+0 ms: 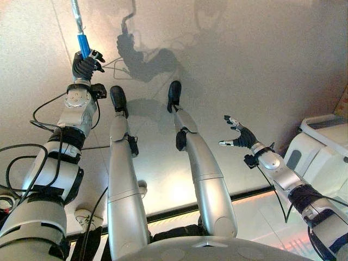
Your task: Raise the hospital bed
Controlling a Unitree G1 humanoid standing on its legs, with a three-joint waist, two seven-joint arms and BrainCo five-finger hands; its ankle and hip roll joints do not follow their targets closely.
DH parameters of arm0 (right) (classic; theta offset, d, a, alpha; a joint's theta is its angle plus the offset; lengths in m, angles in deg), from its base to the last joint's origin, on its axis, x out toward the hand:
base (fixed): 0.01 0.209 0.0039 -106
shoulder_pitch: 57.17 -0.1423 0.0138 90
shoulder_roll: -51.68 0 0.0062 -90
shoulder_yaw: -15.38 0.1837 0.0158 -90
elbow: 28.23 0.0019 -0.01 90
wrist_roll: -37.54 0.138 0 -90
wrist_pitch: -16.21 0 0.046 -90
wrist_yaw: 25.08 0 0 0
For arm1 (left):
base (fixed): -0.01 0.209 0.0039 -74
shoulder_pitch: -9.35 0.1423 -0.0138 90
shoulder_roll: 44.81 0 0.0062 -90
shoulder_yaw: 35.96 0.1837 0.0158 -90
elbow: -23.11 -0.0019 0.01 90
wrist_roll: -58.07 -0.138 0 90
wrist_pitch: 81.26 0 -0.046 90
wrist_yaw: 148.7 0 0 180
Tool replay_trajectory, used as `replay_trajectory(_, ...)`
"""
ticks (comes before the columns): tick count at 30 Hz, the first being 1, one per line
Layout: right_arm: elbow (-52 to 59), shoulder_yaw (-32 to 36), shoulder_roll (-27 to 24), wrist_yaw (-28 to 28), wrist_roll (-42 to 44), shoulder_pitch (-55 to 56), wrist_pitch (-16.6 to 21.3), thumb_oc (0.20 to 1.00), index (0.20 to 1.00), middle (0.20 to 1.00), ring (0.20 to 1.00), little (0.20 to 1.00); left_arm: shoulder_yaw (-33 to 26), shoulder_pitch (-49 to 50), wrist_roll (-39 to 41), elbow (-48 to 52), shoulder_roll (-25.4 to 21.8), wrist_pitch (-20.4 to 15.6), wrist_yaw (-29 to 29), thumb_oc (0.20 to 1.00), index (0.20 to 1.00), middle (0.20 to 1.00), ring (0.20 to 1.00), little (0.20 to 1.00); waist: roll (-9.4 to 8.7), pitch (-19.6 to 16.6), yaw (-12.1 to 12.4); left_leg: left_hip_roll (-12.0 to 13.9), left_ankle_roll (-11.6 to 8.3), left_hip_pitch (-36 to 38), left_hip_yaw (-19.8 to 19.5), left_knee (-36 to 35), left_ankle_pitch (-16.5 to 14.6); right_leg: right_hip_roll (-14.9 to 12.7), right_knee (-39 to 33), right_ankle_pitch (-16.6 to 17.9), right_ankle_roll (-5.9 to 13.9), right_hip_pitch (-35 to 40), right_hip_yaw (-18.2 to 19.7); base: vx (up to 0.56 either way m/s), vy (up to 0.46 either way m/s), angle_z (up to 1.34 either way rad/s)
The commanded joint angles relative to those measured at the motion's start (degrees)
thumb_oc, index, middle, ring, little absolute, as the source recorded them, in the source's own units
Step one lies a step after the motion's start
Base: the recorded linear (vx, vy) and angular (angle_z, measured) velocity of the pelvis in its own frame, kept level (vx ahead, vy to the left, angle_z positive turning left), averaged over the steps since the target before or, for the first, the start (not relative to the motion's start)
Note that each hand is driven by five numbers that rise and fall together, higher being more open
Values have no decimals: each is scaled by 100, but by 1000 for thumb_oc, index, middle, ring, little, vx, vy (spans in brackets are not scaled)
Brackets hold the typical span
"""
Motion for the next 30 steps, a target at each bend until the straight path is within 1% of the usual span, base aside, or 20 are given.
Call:
replay_trajectory(1, 190, -177, -208, 72, 228, 167, 17, 1000, 1000, 1000, 1000, 1000, 42, 448, -174, -200, 95, 199, -31, 200, 200, 200, 200, 200, -330, -37, 119, -260, 390, 68, 312, 363, -618, 92, 158, -25, 579, -125, 234, 17, 7, -7)
replay_trajectory(4, 202, -223, -221, 88, 301, 132, 28, 1000, 1000, 1000, 1000, 1000, 192, 311, -278, -143, 83, 179, -27, 200, 200, 200, 200, 200, -344, -36, 88, -248, 402, -55, 315, 521, -678, 114, 229, -32, 574, -237, 245, 6, 2, -3)
replay_trajectory(9, 173, -229, -207, 71, 265, 152, 21, 1000, 1000, 1000, 1000, 1000, 308, 292, -355, 16, 158, 154, -39, 200, 200, 200, 200, 200, -331, -36, 65, -258, 414, -81, 317, 527, -697, 121, 257, -18, 572, -285, 256, 5, -2, -2)
replay_trajectory(10, 162, -219, -212, 76, 271, 157, 21, 1000, 1000, 1000, 1000, 1000, 307, 302, -361, 19, 177, 167, -25, 316, 316, 316, 316, 316, -328, -37, 62, -258, 419, -76, 330, 534, -705, 121, 273, -19, 568, -292, 263, 0, 0, 0)
replay_trajectory(11, 162, -218, -212, 76, 271, 157, 21, 1000, 1000, 1000, 1000, 1000, 306, 302, -361, 19, 178, 168, -25, 329, 329, 329, 329, 329, -328, -37, 63, -258, 419, -76, 331, 535, -706, 121, 274, -19, 568, -293, 264, 0, 0, 0)
replay_trajectory(12, 156, -229, -202, 96, 280, 148, 18, 1000, 1000, 1000, 1000, 1000, 331, 299, -381, 14, 189, 166, -26, 200, 200, 200, 200, 200, -308, -38, 65, -266, 424, -44, 340, 525, -710, 123, 275, -14, 571, -282, 274, 0, 0, 0)
replay_trajectory(18, 88, -276, -180, 102, 279, 72, 24, 1000, 1000, 1000, 1000, 1000, 260, 299, -430, -176, 211, 223, -9, 200, 200, 200, 200, 200, -262, -40, 72, -261, 421, 50, 365, 504, -709, 121, 283, -21, 556, -219, 305, 0, 0, 0)
replay_trajectory(19, 73, -284, -170, 100, 272, 66, 28, 1000, 1000, 1000, 1000, 1000, 254, 300, -434, -191, 206, 221, -9, 228, 228, 228, 228, 228, -256, -40, 74, -258, 417, 67, 368, 486, -704, 115, 259, -14, 558, -205, 306, 0, 0, 0)
replay_trajectory(20, 78, -289, -174, 102, 268, 49, 31, 1000, 1000, 1000, 1000, 1000, 236, 299, -445, -228, 207, 224, -17, 379, 379, 379, 379, 379, -252, -40, 75, -258, 413, 82, 370, 472, -694, 109, 237, -7, 556, -183, 300, 0, 0, 0)
replay_trajectory(22, 87, -292, -174, 104, 269, 46, 33, 1000, 1000, 1000, 1000, 1000, 226, 302, -434, -228, 205, 223, -20, 583, 583, 583, 583, 583, -254, -40, 75, -257, 411, 102, 368, 442, -681, 102, 222, -3, 562, -158, 297, 0, 0, 0)
replay_trajectory(23, 78, -294, -169, 104, 260, 53, 23, 1000, 1000, 1000, 1000, 1000, 223, 303, -438, -226, 220, 230, -27, 1000, 1000, 1000, 1000, 1000, -253, -40, 78, -257, 405, 116, 363, 426, -665, 98, 224, -11, 558, -139, 292, 0, 0, 0)
replay_trajectory(30, 105, -309, -166, 84, 254, 9, 9, 1000, 1000, 1000, 1000, 1000, 188, 387, -412, -333, 335, 269, 0, 1000, 1000, 1000, 1000, 1000, -228, -39, 97, -249, 397, 135, 360, 432, -645, 93, 258, -9, 541, -110, 279, -4, -4, 0)
